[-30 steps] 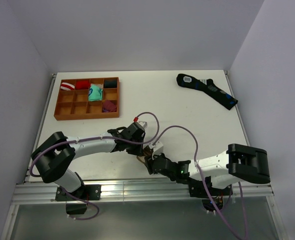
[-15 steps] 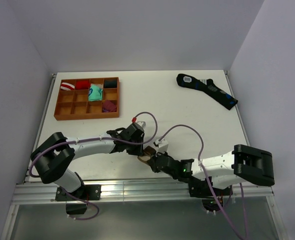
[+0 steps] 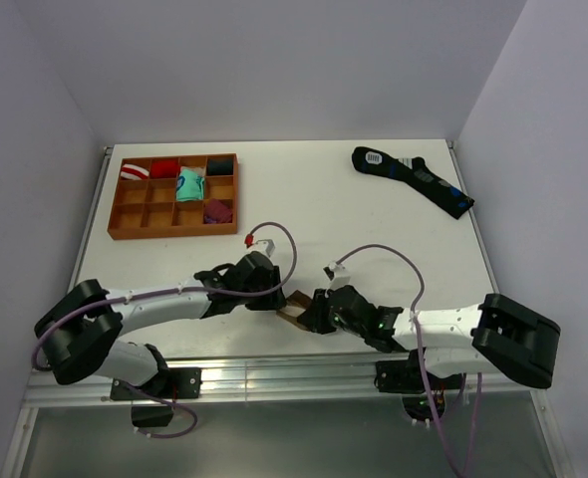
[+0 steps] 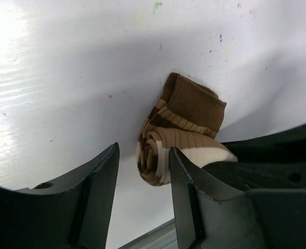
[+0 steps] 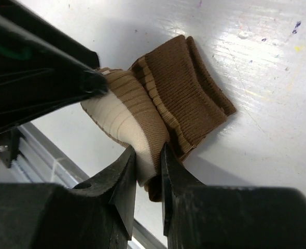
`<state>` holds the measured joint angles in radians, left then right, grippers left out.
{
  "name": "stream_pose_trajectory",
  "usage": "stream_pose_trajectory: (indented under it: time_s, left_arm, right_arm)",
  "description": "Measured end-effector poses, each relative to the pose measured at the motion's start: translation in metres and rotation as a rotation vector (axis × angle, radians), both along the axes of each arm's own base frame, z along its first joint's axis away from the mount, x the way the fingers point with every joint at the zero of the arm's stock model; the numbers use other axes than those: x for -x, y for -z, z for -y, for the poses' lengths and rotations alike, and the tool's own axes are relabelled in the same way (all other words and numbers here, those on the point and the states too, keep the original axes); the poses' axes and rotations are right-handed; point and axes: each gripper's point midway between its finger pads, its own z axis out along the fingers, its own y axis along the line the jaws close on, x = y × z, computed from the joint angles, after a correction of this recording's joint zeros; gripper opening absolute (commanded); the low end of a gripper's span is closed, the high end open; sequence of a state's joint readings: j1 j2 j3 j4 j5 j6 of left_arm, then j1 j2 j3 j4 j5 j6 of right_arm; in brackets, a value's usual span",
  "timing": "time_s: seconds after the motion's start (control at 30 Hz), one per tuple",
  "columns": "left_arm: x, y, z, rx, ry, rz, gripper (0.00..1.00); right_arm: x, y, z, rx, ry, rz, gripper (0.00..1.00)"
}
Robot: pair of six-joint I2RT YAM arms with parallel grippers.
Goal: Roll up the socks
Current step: Roll the sock at the center of the board.
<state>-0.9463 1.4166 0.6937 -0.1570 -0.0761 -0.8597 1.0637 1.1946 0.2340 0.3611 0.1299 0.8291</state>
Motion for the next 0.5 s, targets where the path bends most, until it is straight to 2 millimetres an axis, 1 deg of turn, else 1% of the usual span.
stream_pose_trajectory:
  time_s: [0.13,0.27,0.4,0.43,0.5]
  left_arm:
    - [-0.002,-0.008,-0.008,0.042,-0.024,0.061,0.51]
    - [-0.005,-0.012,-0.008,0.095,-0.033,0.113,0.52]
    - [-0.005,-0.009,-0.008,0.153,-0.033,0.152,0.55]
    - [-0.005,-0.007,-0.008,0.166,-0.034,0.161,0.6]
    - [-0.004,-0.005,-0.009,0.192,-0.032,0.177,0.61]
  right_arm:
    - [-0.002,0.001,0.0,-0.04,-0.001,-0.077,0.09]
    - [-0.004,0.002,0.001,-0.078,-0.001,-0.147,0.08]
    - [-0.004,0.002,0.001,-0.102,-0.004,-0.209,0.08]
    - [-0.004,0.002,0.001,-0.105,-0.005,-0.224,0.08]
    - [-0.005,0.003,0.002,-0.111,-0.008,-0.249,0.08]
